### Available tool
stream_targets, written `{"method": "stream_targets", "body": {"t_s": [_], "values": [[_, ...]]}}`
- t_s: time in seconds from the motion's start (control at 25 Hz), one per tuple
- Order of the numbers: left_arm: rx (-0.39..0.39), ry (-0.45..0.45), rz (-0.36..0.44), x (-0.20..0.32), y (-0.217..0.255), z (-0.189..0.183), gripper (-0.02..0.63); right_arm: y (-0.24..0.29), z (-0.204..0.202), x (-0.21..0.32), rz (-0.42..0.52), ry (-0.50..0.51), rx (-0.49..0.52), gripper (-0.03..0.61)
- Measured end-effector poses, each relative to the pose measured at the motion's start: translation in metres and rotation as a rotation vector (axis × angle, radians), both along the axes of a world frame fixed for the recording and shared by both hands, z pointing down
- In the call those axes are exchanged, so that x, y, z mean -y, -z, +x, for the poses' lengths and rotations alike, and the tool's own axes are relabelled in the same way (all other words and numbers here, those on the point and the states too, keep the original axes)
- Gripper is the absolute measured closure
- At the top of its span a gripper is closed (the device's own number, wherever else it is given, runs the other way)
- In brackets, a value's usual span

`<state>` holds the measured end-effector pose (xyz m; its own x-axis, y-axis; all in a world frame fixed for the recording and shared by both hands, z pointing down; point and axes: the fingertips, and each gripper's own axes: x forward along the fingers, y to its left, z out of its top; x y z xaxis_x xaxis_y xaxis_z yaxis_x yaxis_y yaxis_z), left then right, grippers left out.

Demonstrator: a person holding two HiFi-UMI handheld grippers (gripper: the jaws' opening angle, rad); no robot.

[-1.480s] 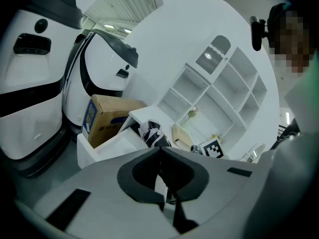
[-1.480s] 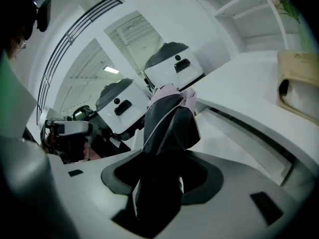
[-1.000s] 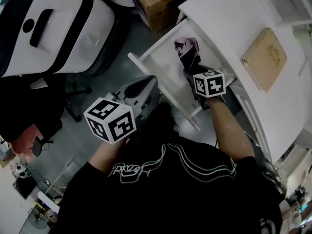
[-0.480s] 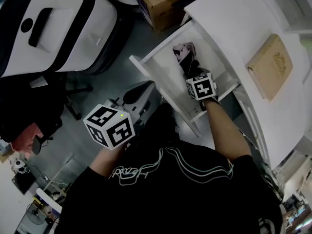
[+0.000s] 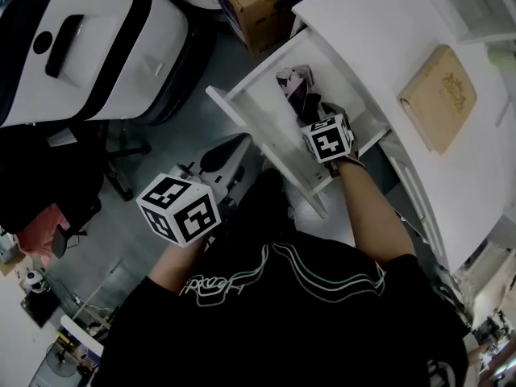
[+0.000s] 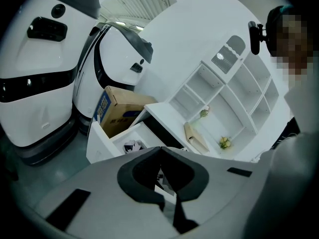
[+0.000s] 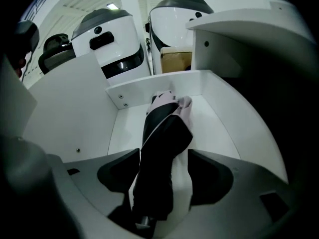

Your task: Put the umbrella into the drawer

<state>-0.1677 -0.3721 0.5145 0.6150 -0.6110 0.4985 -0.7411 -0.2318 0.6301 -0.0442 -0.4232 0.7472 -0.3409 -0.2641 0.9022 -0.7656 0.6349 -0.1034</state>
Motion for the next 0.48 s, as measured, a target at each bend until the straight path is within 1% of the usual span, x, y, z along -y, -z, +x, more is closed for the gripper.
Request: {"method": "stream_targets", "body": {"t_s": [0.08,0.2,0.32,0.48], "values": [[-0.001,-0.005,0.011,-0.006,0.005,0.005,0.593,0.015,0.004,-0.001,0.022,-0.009,0.02,0.307],[-0.005,-0.01,0.039,-0.015,0.015,0.013,0.594,0.045,0.005,-0.004,0.068,-0.016,0.095,0.308],[-0.011,-0.011,0.055,-0.035,0.029,0.024,0.594,0.085,0.009,-0.024,0.104,0.009,0.162,0.308],[-0.018,-0.027,0.098,-0.061,0.051,0.043,0.594,0.147,0.023,-0.048,0.166,-0.023,0.285,0.31]]}}
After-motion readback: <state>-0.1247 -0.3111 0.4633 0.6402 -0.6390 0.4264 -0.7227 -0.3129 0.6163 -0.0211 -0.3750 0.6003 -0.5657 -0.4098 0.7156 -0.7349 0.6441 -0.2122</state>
